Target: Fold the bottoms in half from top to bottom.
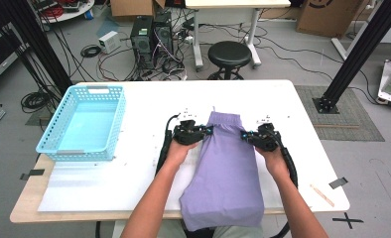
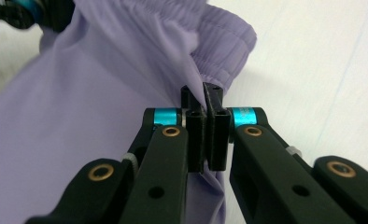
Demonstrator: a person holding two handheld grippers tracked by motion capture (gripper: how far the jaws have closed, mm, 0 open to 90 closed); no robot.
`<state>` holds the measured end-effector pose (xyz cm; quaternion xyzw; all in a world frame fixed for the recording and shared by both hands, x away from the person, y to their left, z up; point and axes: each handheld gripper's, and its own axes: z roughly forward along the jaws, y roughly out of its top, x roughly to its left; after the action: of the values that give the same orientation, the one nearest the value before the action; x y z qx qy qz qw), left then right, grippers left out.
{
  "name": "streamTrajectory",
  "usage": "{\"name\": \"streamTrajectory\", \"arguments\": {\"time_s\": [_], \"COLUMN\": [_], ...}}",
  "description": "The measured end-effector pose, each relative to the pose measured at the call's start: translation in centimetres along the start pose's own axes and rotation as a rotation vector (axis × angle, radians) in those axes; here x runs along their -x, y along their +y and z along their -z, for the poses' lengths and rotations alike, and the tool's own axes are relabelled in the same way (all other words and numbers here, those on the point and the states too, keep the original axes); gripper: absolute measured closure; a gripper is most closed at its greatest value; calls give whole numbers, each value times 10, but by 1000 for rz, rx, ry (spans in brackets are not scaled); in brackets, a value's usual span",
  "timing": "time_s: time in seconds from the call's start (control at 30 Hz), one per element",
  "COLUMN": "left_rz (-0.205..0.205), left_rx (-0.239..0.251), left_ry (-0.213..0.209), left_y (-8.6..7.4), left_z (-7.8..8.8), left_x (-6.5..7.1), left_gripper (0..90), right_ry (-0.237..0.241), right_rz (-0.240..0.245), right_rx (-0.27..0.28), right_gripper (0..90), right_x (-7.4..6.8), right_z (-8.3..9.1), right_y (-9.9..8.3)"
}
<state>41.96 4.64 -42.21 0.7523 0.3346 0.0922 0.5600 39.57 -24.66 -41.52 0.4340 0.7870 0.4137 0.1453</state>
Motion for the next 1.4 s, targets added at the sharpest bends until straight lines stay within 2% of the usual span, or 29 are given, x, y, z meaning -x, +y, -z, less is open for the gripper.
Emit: {"name": "streamTrajectory", "arguments": {"time_s": [0.07,0.1,0.17,0.27,0.3,0.4,0.47,0.53,0.63,0.7,0.77,0.83,0.93,1.1,1.17,1.27,1.4], "left_rz": [-2,-6,-12,-17,-16,-22,-20,-14,-18,-23,-25,-19,-23,-41,-36,-31,-38], "left_rx": [11,15,14,13,19,29,30,38,41,45,53,48,43,46,50,62,68], "left_ry": [3,2,4,7,8,18,29,38,45,42,35,18,-12,-55,-71,-90,-108], "left_y": [5,7,8,8,8,10,14,17,25,29,30,30,30,23,19,14,6], "left_z": [3,5,7,10,11,14,14,15,17,17,18,19,22,30,33,39,49], "left_x": [-1,-1,-2,-3,-3,-5,-8,-11,-14,-14,-14,-12,-7,2,3,7,12], "left_gripper": [845,846,846,845,845,845,845,845,845,845,845,845,844,843,844,844,844], "right_ry": [-15,-23,-61,-108,-112,-93,-51,-12,69,108,140,165,155,85,53,31,0], "right_rz": [10,10,-1,1,6,19,35,61,108,156,185,198,213,232,234,231,216], "right_rx": [31,34,34,62,83,135,147,130,88,69,38,4,-46,-112,-127,-123,-115], "right_gripper": [865,797,600,472,463,481,537,577,716,819,870,879,879,879,879,878,863], "right_x": [-3,-4,-6,-12,-16,-30,-40,-51,-66,-78,-88,-95,-103,-104,-102,-97,-84], "right_z": [3,3,4,9,12,21,22,18,8,1,-9,-19,-35,-52,-53,-50,-37], "right_y": [10,14,16,12,9,-1,-6,-9,-10,-11,-11,-11,-11,-13,-15,-17,-25]}}
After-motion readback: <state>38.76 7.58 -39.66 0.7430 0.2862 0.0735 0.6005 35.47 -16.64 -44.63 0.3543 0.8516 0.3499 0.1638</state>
